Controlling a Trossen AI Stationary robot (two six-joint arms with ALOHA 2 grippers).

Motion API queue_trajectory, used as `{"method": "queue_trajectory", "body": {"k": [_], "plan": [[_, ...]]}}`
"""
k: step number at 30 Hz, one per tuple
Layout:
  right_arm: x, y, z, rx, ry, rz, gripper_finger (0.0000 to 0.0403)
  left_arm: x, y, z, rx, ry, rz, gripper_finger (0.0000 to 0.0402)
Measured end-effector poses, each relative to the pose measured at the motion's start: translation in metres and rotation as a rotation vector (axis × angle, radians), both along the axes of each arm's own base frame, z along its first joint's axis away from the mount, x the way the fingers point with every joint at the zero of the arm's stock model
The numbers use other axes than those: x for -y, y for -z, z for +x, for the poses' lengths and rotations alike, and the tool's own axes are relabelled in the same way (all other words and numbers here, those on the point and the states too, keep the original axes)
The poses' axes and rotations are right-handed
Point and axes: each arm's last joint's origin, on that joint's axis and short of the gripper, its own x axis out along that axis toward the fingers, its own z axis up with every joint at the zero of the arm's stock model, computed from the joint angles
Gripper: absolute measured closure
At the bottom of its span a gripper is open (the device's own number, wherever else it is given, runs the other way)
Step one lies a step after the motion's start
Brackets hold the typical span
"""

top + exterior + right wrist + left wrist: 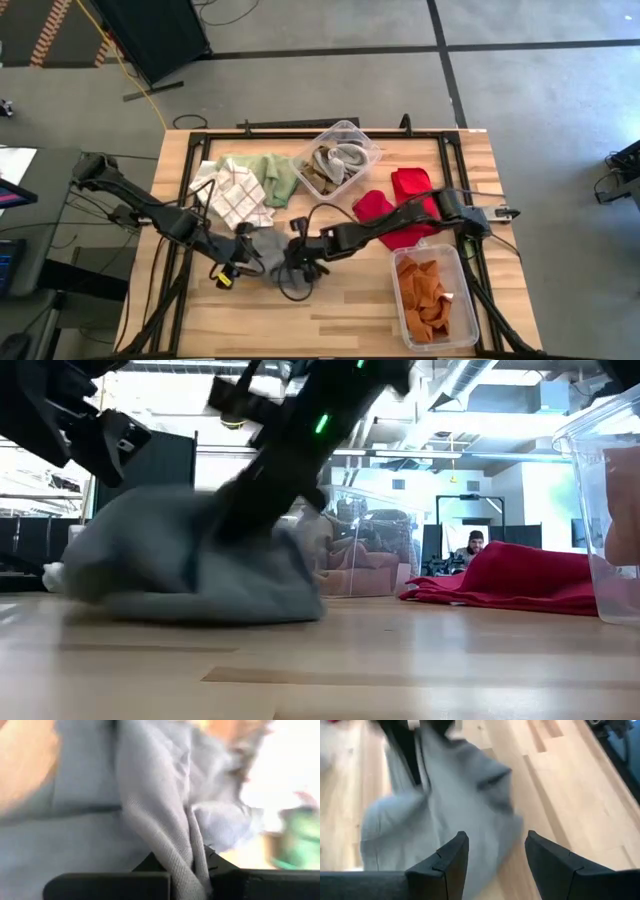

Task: Sort towels by color in basket
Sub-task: Put the gray towel into the bottom transparent bin

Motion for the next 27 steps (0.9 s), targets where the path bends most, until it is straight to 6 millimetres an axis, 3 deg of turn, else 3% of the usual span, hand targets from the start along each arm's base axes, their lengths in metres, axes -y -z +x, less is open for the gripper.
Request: {"method": "queue_trajectory", "body": {"k": [7, 17, 22, 27], "plan": [[-0.025, -0.084, -0.059, 0.011, 0.131, -0.142, 0.0364, 0.006, 0.006, -0.001, -0.005, -0.02, 0.074, 0.0217], [-0.06, -0.193, -0.193, 0.199, 0.259, -0.113, 0.0364, 0.012, 0.024, 0.01, -0.062, 0.001, 0.152, 0.0217], [-0.061, -0.22, -0.255, 0.24, 0.284, 0.031, 0.0364, 0.014, 0.03, 0.013, -0.074, 0.009, 0.168, 0.0217], [-0.053, -0.227, -0.307, 0.171, 0.345, 0.136, 0.0364, 0.015, 0.031, 0.015, -0.071, 0.013, 0.172, 0.0217]]}}
